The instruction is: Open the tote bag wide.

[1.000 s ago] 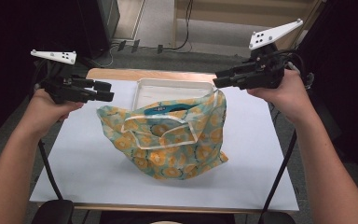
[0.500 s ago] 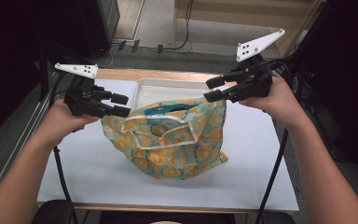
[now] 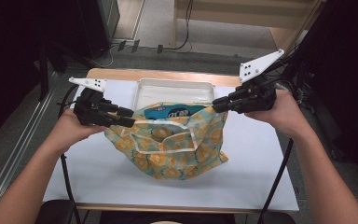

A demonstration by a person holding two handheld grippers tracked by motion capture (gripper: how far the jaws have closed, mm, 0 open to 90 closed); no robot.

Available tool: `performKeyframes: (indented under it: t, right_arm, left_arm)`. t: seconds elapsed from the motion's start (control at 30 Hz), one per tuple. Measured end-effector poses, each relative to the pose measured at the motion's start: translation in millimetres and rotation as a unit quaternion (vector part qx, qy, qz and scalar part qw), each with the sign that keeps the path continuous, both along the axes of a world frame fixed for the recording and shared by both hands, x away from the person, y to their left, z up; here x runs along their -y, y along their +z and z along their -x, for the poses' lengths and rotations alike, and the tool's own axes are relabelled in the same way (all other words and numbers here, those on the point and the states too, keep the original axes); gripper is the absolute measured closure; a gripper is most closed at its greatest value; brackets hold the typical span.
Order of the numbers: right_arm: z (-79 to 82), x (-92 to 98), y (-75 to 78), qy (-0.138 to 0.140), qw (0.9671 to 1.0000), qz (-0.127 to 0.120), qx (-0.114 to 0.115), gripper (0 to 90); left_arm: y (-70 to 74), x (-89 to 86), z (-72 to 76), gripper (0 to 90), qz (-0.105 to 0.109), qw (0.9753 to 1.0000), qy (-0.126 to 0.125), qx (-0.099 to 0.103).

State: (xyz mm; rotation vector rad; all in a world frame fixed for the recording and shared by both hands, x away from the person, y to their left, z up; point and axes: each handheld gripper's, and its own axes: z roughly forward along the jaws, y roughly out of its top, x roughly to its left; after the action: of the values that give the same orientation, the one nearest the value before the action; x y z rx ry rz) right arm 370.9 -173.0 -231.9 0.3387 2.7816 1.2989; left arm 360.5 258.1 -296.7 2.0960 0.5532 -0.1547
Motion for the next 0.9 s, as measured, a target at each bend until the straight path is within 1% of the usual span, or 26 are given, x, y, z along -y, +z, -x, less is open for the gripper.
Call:
performKeyframes:
  t: [0.03,0.07,0.1,0.13,0.2,0.27,0.3,0.37,0.43,0.47,0.5,0.53,0.57,0.6,0.63,0.67,0.7,0.77,0.8,0.9]
  right_arm:
    - [0.7,1.9,-0.5,-0.001,1.0,0.002,0.0,89.5]
    - [1.3,3.5,-1.0,-0.002,1.0,-0.001,0.002,89.9]
    - [1.3,3.5,-1.0,-0.002,1.0,-0.001,0.002,89.9]
    - [2.3,4.6,-1.3,-0.004,1.0,-0.001,-0.003,90.0]
    - [5.9,6.8,-1.7,-0.006,1.0,0.001,-0.001,90.0]
    - [11.8,9.8,-2.7,-0.007,1.0,0.002,0.003,90.0]
    - [14.3,11.1,-3.1,-0.008,1.0,0.003,0.002,90.0]
    - [20.0,14.3,-4.3,-0.012,0.9999,0.001,0.005,90.0]
    - [25.8,18.1,-6.3,-0.016,0.9998,-0.002,0.009,90.0]
    - [28.4,20.3,-7.5,-0.017,0.9998,-0.004,0.011,90.0]
    - [28.4,20.3,-7.5,-0.017,0.9998,-0.004,0.011,90.0]
    - [31.4,22.3,-9.1,-0.018,0.9998,-0.002,0.01,90.0]
    - [34.3,23.9,-11.5,-0.021,0.9997,-0.003,0.013,90.0]
    - [40.2,26.9,-16.5,-0.025,0.9996,-0.003,0.012,90.0]
    - [40.2,26.9,-16.5,-0.025,0.9996,-0.003,0.012,90.0]
    - [45.2,30.1,-21.4,-0.027,0.9996,-0.005,0.011,90.0]
    - [45.2,30.1,-21.4,-0.027,0.9996,-0.005,0.011,90.0]
    - [49.6,33.7,-26.2,-0.033,0.9993,-0.012,0.01,90.0]
    - [52.7,36.8,-32.5,-0.039,0.999,-0.017,0.01,90.0]
    - [54.3,38.6,-37.8,-0.044,0.9987,-0.022,0.01,90.0]
  left_arm:
    - [-2.2,2.6,1.5,65.7,-0.013,0.9999,-0.003,0.003]
    - [-2.8,3.9,2.4,68.8,-0.018,0.9998,-0.001,0.007]
    - [-2.8,3.9,2.4,75.4,-0.018,0.9998,-0.001,0.007]
    - [-3.2,4.8,3.0,75.4,-0.022,0.9997,-0.003,0.01]
    - [-3.3,5.9,4.4,83.3,-0.02,0.9997,-0.003,0.015]
    - [-2.7,6.5,6.0,87.6,-0.019,0.9996,-0.003,0.02]
    - [-2.2,7.0,7.1,88.4,-0.016,0.9996,-0.003,0.025]
    - [-1.1,8.3,9.9,89.5,-0.015,0.9995,-0.006,0.027]
    - [0.0,10.1,13.6,89.8,-0.011,0.9995,-0.012,0.026]
    - [1.3,12.3,18.4,89.8,-0.01,0.9994,-0.014,0.029]
    - [1.3,12.3,18.4,89.8,-0.01,0.9994,-0.014,0.029]
    - [2.0,13.6,21.3,89.8,-0.008,0.9994,-0.017,0.03]
    - [2.8,15.2,24.4,89.9,-0.009,0.9992,-0.018,0.035]
    - [3.4,16.5,27.4,89.9,-0.009,0.9989,-0.022,0.039]
    - [3.7,18.0,30.7,89.9,-0.007,0.9989,-0.024,0.04]
    - [3.2,20.0,35.7,89.8,-0.005,0.9987,-0.027,0.042]
    - [3.2,20.0,35.7,89.8,-0.005,0.9987,-0.027,0.042]
    - [0.5,21.5,38.8,89.8,-0.006,0.9987,-0.029,0.042]
    - [-2.6,22.3,39.8,89.8,-0.005,0.9988,-0.03,0.039]
    - [-11.0,23.2,39.7,89.8,-0.006,0.999,-0.029,0.033]
